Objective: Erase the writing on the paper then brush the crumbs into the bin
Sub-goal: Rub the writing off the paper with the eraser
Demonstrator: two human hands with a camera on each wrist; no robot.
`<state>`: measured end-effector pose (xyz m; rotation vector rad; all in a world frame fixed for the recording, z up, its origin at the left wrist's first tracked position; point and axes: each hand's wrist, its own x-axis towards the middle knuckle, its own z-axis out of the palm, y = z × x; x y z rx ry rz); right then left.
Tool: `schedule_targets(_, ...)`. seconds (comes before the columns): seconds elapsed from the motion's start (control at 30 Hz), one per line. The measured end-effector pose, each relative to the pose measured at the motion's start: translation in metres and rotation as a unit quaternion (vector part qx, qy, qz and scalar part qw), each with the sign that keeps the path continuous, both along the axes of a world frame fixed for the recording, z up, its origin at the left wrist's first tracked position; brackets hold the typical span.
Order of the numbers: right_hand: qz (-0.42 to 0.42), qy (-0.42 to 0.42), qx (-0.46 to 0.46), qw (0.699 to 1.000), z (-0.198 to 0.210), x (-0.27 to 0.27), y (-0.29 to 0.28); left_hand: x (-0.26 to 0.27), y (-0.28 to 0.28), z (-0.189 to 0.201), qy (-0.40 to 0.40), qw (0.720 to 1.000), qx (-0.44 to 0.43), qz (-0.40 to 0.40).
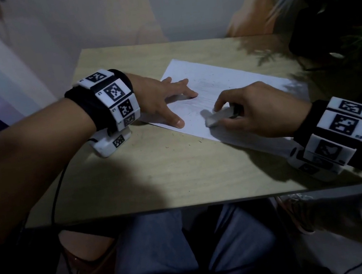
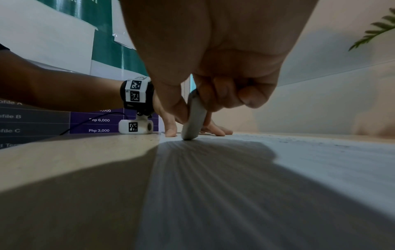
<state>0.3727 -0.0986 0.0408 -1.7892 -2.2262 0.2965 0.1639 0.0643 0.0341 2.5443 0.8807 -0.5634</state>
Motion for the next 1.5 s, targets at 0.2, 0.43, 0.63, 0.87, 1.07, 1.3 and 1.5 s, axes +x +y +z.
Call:
schedule_targets(0.2, 0.015, -0.011, 0.021, 1.0, -0.003, 0.0, 0.006, -0.001, 0.0, -0.001, -0.004, 1.0, 0.001, 0.002)
schedule_targets(0.43, 0.029, 0.021, -0.063, 0.997, -0.001, -0.003, 0.006, 0.0, -0.002, 0.0, -0.004, 1.0, 0.002, 0.0)
schedule_targets(0.63, 0.021, -0.051, 0.008, 0.998, -0.007, 0.002, 0.01, -0.001, -0.003, 0.0, -0.004, 1.0, 0.006, -0.001)
schedule_targets(0.87, -0.002, -0.055, 0.009, 0.998, -0.007, 0.005, 0.013, 0.0, -0.005, 0.002, -0.002, 1.0, 0.016, 0.0)
schedule_targets(1.07, 0.056, -0.003, -0.035, 0.998, -0.006, -0.004, 0.004, -0.001, -0.003, -0.001, -0.011, 1.0, 0.009, -0.004)
schedule_targets(1.3, 0.012, -0.078, 0.032, 0.996, -0.01, 0.005, 0.011, -0.002, -0.005, -0.004, -0.034, 0.999, 0.009, -0.004)
schedule_targets(1.5, 0.015, -0.006, -0.021, 1.0, -0.005, 0.005, 0.007, -0.001, -0.006, 0.001, -0.014, 1.0, 0.011, 0.0)
